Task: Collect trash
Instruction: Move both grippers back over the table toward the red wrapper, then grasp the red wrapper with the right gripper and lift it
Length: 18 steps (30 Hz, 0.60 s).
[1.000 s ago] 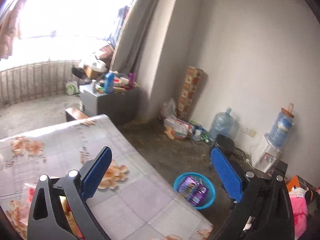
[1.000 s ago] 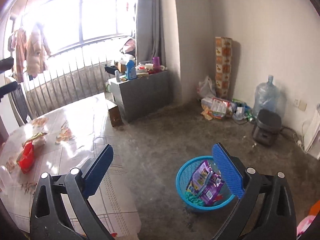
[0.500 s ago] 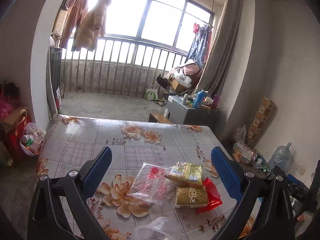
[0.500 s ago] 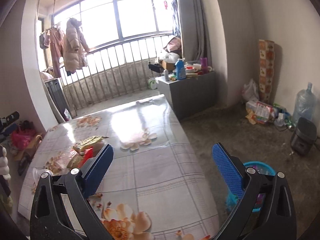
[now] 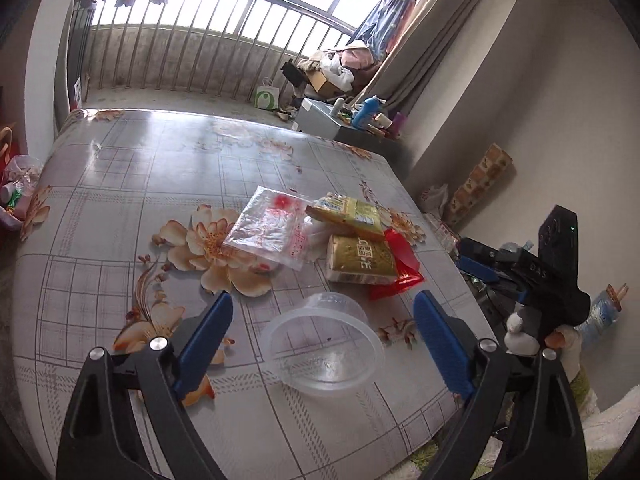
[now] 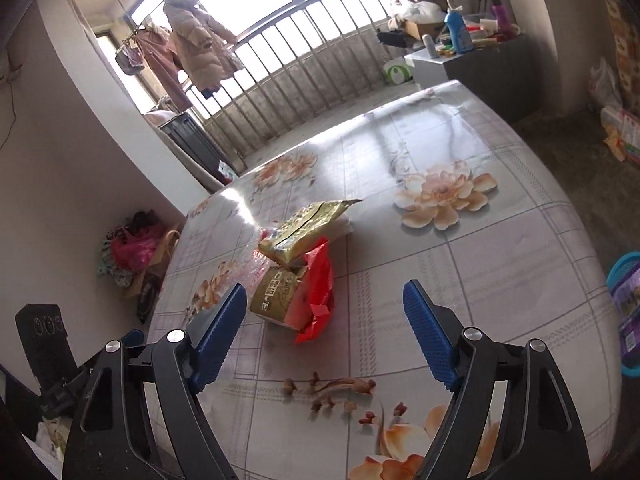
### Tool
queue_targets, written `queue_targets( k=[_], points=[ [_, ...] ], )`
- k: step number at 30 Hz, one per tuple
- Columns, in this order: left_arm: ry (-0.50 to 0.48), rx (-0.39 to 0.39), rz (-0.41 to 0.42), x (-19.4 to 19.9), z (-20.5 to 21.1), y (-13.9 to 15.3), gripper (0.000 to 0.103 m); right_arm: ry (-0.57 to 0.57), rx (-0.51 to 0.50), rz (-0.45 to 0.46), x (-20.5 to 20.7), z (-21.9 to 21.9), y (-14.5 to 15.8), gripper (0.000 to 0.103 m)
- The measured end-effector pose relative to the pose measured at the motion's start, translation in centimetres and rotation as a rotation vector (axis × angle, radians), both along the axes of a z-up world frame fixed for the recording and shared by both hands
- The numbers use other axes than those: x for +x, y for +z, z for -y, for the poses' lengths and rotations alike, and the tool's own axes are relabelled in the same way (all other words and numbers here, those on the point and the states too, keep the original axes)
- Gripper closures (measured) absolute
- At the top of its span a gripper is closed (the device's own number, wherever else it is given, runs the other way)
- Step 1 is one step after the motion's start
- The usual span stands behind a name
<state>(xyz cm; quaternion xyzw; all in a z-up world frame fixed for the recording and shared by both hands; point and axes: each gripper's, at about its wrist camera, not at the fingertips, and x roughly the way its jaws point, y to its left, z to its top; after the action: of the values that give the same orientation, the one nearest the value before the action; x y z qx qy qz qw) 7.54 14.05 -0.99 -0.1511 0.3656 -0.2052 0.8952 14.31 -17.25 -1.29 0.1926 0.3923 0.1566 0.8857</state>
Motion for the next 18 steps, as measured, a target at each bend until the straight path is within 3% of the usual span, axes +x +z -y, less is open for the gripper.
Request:
queue_targets(
  k=[6, 10, 16, 18],
  points=[
    [-0.135, 0.001, -0.013, -1.0, 2.9, -1.1, 0.028, 0.026, 0.009, -0.090, 2.0, -2.5, -1.9, 0.046],
    [-0.163, 0.028, -0.015, -1.4, 4.1, -1.5, 0.035, 0.014, 0.024, -0.146, 2.4, -2.6, -2.8, 0.056],
    [-0.218, 0.003, -0.071, -1.4, 5.3, -3.1, 0.044, 0.007, 0.060, -0.182, 2.7, -2.2, -3.2, 0.079],
    [-0.224, 0.028, -0.071, -1.5, 6.1, -3.5, 0.044, 0.002, 0.055, -0.186, 2.4, -2.2, -3.1, 0.093]
  ],
)
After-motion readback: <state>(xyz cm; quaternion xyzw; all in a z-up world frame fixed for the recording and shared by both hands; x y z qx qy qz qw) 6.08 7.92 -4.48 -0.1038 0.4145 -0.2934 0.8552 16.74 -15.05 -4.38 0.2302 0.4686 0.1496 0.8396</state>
